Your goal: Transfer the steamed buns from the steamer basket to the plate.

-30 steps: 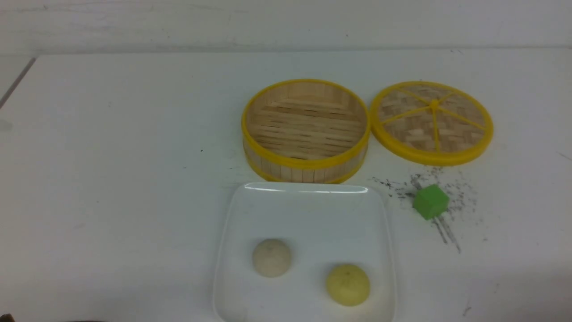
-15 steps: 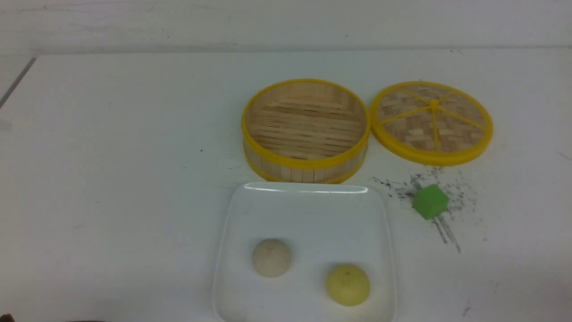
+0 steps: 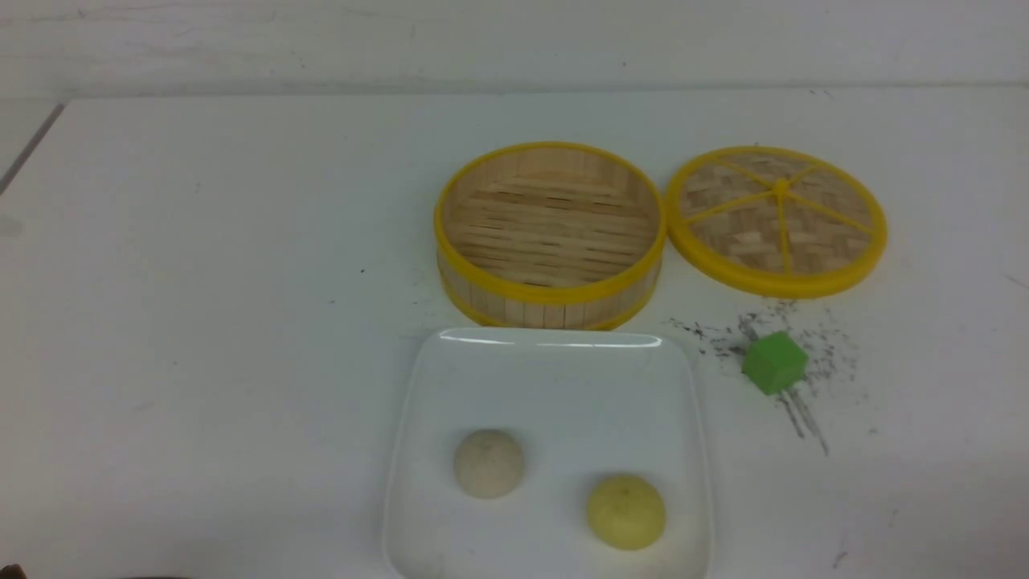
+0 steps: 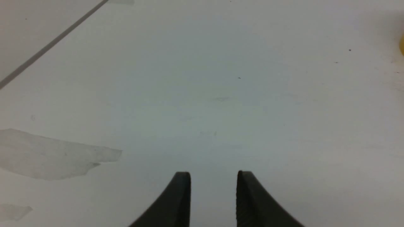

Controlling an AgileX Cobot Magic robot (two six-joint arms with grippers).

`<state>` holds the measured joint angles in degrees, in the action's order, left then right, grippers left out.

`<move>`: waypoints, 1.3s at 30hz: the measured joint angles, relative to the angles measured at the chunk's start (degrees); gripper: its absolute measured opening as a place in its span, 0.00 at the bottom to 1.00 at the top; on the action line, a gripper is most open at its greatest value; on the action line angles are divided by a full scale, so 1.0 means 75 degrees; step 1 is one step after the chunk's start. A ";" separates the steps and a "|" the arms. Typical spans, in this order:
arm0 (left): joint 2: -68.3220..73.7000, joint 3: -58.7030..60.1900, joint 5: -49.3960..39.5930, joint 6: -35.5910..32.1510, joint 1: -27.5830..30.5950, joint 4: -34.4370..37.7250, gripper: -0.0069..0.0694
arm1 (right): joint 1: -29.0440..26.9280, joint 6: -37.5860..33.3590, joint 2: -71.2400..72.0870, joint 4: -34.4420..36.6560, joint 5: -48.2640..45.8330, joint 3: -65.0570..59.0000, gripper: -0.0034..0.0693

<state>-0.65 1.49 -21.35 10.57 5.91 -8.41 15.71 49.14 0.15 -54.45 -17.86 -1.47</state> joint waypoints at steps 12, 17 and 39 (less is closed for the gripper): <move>0.0000 0.0000 0.0000 0.0000 0.0000 0.0000 0.41 | -0.0645 0.2108 0.0000 0.0945 0.0984 0.0000 0.34; 0.0000 0.0000 0.0000 0.0000 0.0000 0.0000 0.41 | -0.0769 0.2601 0.0000 0.0945 0.1957 0.0000 0.34; 0.0000 -0.0009 -0.0032 0.0000 0.0000 0.0000 0.41 | -0.0798 0.4069 0.0000 -0.0470 0.1629 0.0000 0.37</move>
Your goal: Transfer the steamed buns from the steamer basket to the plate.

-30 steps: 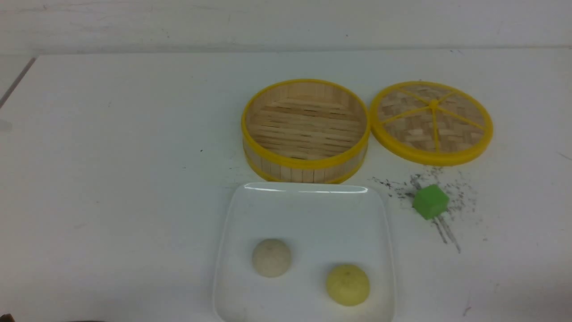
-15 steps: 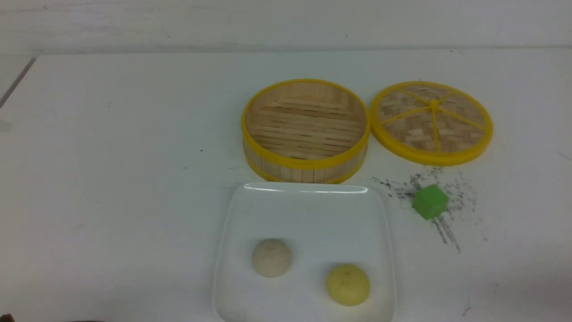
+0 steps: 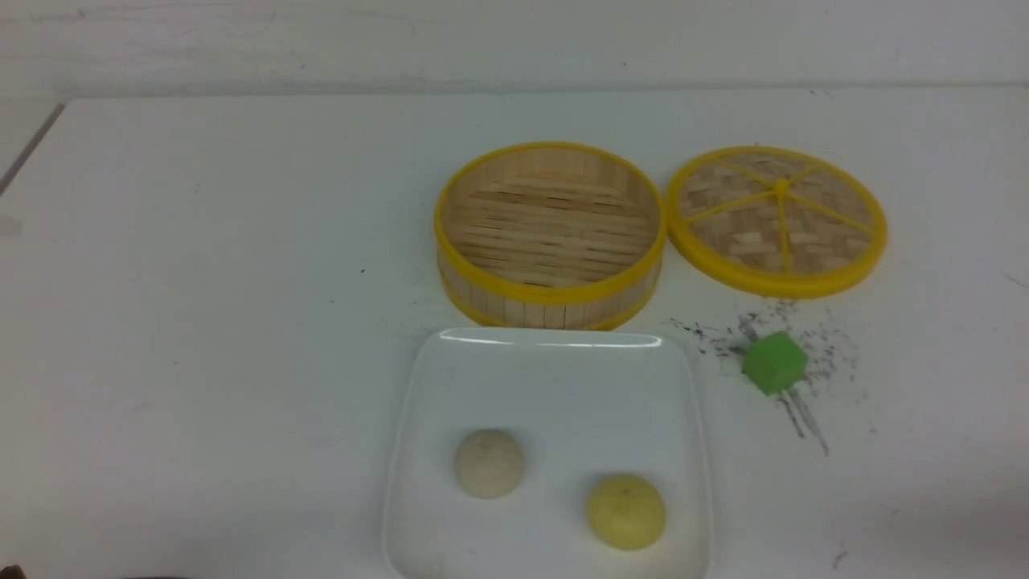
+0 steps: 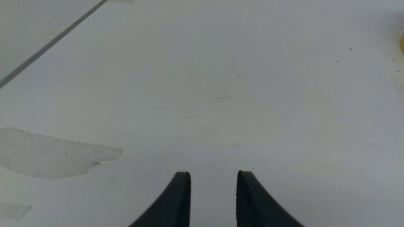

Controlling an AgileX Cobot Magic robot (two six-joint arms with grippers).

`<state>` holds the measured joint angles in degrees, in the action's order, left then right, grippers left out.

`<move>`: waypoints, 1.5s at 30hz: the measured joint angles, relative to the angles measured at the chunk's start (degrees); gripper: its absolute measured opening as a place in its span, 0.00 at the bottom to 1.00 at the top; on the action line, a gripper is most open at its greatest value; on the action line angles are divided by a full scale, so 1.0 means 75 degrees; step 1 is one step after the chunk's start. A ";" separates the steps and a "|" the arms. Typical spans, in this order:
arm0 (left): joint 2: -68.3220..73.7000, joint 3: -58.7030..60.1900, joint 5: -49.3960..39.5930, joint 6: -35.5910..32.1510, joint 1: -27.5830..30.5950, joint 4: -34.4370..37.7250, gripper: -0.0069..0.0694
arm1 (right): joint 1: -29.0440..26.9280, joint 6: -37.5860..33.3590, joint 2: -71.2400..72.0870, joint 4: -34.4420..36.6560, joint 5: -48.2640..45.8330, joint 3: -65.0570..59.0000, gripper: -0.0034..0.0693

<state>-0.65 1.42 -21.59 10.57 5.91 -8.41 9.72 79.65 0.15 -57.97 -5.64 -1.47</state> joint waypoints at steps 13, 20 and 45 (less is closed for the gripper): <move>0.0000 0.0000 -0.0006 -0.0015 0.0000 0.0000 0.41 | 0.0000 -0.2747 0.0000 0.2336 0.0556 0.0000 0.38; 0.0000 0.0000 -0.0006 -0.0015 0.0000 0.0000 0.41 | 0.0000 -0.9753 0.0000 0.8677 -0.0668 0.0000 0.38; 0.0000 0.0000 -0.0006 -0.0018 0.0000 0.0000 0.41 | 0.0000 -0.9354 0.0000 0.8131 -0.2197 0.0015 0.38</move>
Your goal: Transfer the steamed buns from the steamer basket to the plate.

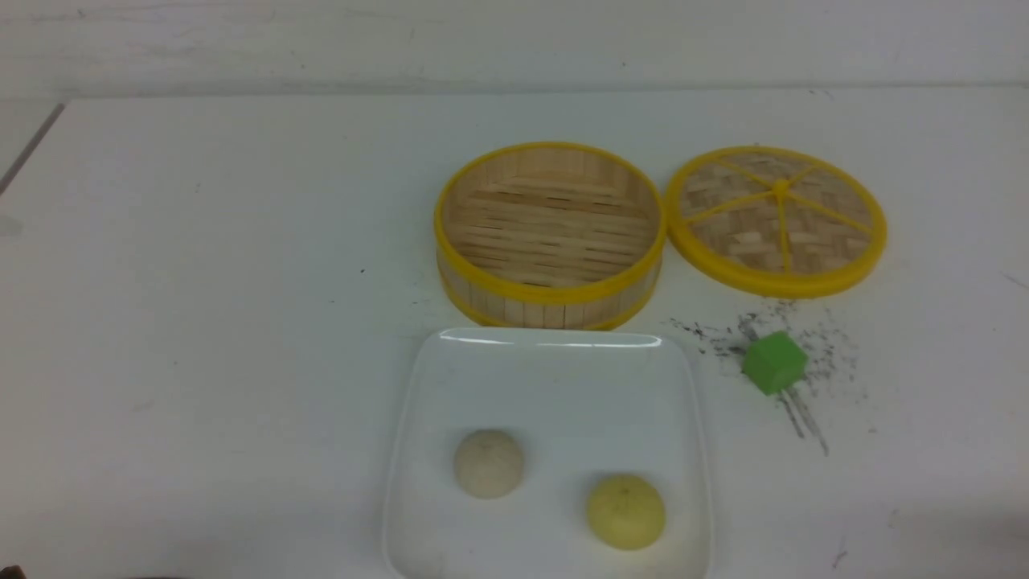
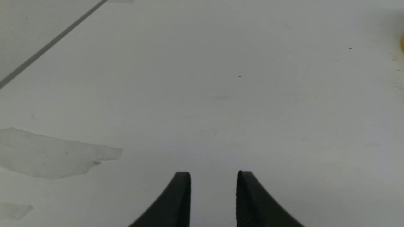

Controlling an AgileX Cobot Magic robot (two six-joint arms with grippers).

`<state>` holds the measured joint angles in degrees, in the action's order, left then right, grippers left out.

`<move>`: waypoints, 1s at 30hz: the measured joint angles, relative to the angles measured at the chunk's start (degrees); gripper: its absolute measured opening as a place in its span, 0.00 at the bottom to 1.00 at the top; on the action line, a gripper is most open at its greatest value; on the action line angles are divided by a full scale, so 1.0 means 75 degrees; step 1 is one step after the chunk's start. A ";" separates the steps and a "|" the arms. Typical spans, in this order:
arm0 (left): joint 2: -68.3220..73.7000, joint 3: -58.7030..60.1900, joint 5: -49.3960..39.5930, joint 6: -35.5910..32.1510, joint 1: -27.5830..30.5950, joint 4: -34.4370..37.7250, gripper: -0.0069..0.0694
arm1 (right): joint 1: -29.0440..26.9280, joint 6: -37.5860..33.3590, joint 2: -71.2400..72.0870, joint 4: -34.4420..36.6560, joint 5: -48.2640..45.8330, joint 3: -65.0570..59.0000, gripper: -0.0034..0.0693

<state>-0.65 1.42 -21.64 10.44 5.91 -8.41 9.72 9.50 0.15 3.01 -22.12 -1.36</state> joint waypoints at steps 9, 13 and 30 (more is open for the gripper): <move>0.0000 0.0000 0.0000 0.0000 0.0000 0.0000 0.41 | 0.0000 0.0063 0.0000 -0.0919 0.0008 0.0000 0.38; 0.0000 0.0000 0.0000 0.0000 0.0000 0.0000 0.41 | 0.0000 0.0063 0.0000 -0.0974 0.0008 0.0000 0.38; 0.0000 0.0000 0.0000 0.0000 0.0000 -0.0004 0.41 | -0.0355 0.0063 0.0000 -0.0988 0.0008 0.0000 0.38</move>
